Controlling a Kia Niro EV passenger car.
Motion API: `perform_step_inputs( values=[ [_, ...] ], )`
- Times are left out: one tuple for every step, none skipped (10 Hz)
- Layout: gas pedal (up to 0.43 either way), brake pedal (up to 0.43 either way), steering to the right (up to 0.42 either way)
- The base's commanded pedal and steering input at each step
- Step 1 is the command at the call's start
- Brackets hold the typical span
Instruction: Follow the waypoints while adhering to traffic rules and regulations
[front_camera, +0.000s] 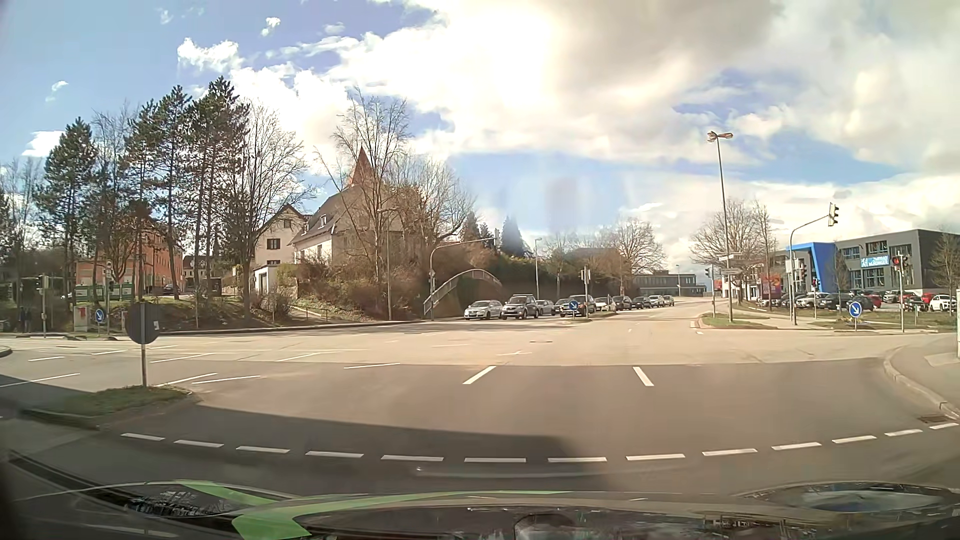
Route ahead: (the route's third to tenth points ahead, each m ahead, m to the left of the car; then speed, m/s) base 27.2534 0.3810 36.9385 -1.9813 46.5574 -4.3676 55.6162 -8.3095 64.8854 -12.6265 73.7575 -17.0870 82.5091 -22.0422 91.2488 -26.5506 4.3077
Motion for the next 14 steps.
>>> perform_step_inputs(
  values=[
    [0.469,0.000,0.039],
    [0.469,0.000,0.041],
    [0.469,0.000,0.044],
    [0.469,0.000,0.045],
    [0.469,0.000,0.048],
    [0.461,0.000,0.049],
    [0.461,0.000,0.050],
    [0.461,0.000,0.050],
    [0.449,0.000,0.052],
    [0.449,0.000,0.053],
    [0.449,0.000,0.054],
    [0.449,0.000,0.054],
    [0.449,0.000,0.053],
    [0.441,0.000,0.051]
  ],
)
